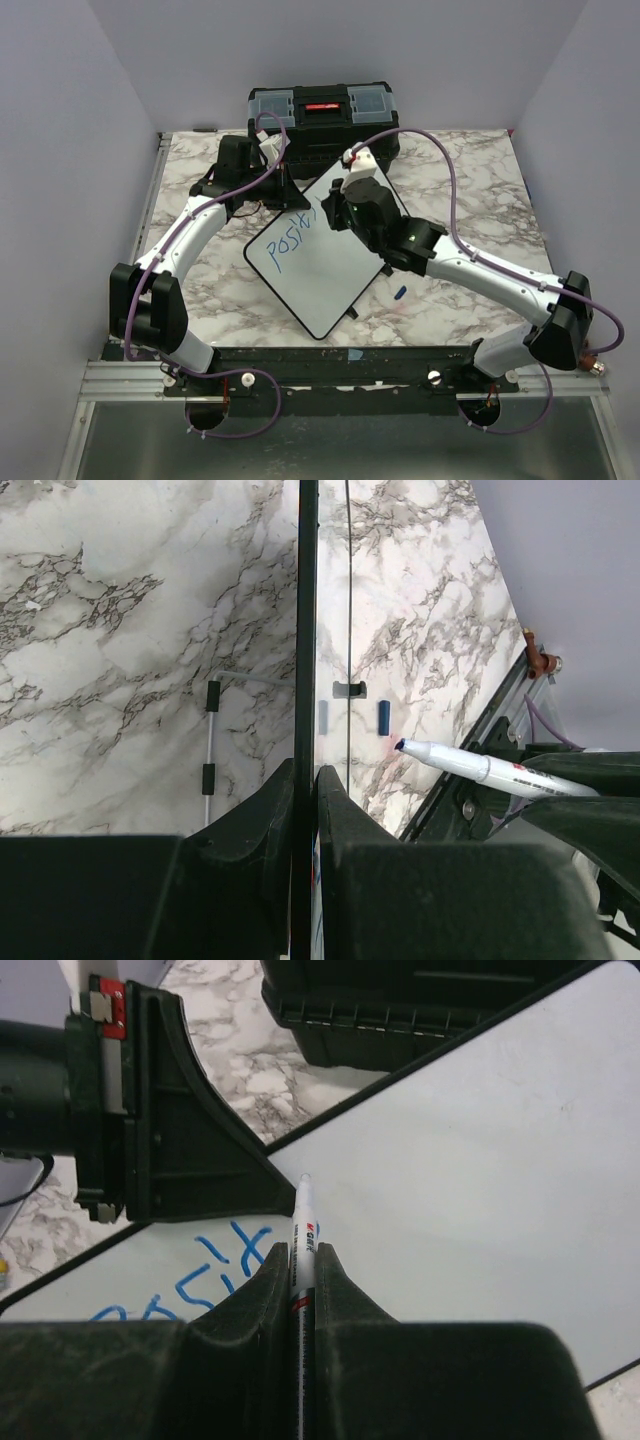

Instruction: Write a sentence on the whiteboard

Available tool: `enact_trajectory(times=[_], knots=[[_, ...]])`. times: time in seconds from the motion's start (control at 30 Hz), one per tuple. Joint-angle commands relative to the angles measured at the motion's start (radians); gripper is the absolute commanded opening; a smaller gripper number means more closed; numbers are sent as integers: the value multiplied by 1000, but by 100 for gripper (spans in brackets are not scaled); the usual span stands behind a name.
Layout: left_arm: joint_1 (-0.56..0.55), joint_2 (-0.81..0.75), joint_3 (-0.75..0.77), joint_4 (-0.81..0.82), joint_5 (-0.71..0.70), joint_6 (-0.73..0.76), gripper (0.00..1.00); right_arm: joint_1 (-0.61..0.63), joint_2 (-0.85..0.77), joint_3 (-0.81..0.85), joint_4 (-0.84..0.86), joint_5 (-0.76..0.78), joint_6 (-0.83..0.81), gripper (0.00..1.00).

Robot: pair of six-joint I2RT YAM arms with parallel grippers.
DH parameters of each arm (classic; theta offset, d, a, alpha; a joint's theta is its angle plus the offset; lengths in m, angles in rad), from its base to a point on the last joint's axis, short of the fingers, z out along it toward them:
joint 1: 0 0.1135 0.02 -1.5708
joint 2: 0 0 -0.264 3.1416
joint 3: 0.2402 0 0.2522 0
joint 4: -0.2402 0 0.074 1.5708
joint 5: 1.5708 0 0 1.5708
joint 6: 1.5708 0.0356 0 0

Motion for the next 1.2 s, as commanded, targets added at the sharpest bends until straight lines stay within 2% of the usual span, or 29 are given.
enact_trajectory(times=[0.0, 0.23, 0.43, 1.17], knots=[[-4, -32, 23, 50, -6, 45, 0, -7, 63, 60, 45, 43, -24, 1], [-4, -26, 25, 47, -3, 53, 0, -13, 120, 89, 64, 9, -25, 1], [-4, -25, 23, 47, -4, 58, 0, -20, 128, 53, 60, 1, -12, 0], [-4, -18, 50, 4, -22, 70, 0, -21, -50, -46, 78, 1, 5, 1]])
